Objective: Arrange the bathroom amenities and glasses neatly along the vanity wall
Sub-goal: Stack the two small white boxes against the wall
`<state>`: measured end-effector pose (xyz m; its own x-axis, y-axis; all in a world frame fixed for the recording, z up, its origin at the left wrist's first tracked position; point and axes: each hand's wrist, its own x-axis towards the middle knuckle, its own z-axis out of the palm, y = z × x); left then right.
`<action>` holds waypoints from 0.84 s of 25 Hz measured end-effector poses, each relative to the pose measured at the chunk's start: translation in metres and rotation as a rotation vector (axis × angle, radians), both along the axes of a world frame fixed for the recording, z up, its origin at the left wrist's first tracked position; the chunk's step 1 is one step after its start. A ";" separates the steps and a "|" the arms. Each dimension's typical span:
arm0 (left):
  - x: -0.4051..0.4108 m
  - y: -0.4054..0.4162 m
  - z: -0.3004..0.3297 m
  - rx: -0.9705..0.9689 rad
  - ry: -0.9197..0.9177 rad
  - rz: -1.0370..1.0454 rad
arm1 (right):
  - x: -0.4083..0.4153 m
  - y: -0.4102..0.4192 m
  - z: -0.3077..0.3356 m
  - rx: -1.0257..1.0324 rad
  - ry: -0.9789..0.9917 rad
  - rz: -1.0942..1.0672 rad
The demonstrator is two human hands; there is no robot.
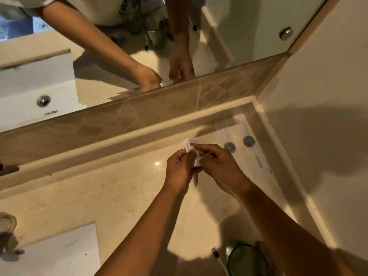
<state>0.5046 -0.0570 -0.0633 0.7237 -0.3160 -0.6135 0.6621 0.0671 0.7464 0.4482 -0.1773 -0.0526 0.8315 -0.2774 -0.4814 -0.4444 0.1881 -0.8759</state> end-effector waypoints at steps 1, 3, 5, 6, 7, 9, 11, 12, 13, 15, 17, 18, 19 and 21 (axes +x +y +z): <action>0.003 -0.002 -0.001 0.006 0.029 0.017 | 0.001 -0.003 -0.002 -0.037 0.003 -0.018; 0.008 -0.004 -0.003 0.007 0.080 0.044 | 0.002 -0.008 -0.004 -0.191 0.019 -0.024; 0.013 -0.008 -0.005 0.006 0.103 0.067 | 0.002 -0.012 -0.003 -0.357 0.035 0.041; 0.014 -0.010 -0.005 0.013 0.100 0.077 | 0.003 -0.013 -0.002 -0.403 0.035 0.075; 0.015 -0.011 -0.007 0.022 0.086 0.084 | 0.004 -0.014 -0.002 -0.412 0.033 0.095; 0.014 -0.012 -0.011 0.069 0.024 0.065 | 0.007 -0.015 -0.002 -0.381 0.032 0.098; 0.013 -0.011 -0.016 0.207 -0.147 -0.036 | 0.010 -0.016 -0.002 -0.407 0.038 0.089; 0.014 -0.010 -0.018 0.326 -0.283 -0.116 | 0.010 -0.016 -0.003 -0.443 0.039 0.093; 0.015 -0.008 -0.019 0.451 -0.416 -0.181 | 0.011 -0.017 -0.004 -0.475 0.037 0.101; 0.018 -0.008 -0.019 0.606 -0.547 -0.184 | 0.012 -0.018 -0.006 -0.539 0.036 0.127; 0.021 -0.011 -0.019 0.595 -0.512 -0.135 | 0.016 -0.017 -0.008 -0.617 0.037 0.159; 0.023 -0.013 -0.020 0.576 -0.475 -0.124 | 0.019 -0.018 -0.009 -0.651 0.040 0.172; 0.024 -0.015 -0.024 0.572 -0.458 -0.127 | 0.021 -0.018 -0.010 -0.675 0.042 0.178; 0.027 -0.018 -0.029 0.575 -0.454 -0.143 | 0.025 -0.019 -0.010 -0.704 0.044 0.169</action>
<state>0.5312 -0.0747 -0.0927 0.9211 -0.1454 -0.3611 0.2533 -0.4805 0.8396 0.4736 -0.1965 -0.0622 0.8744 -0.4035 -0.2696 -0.4549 -0.4881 -0.7449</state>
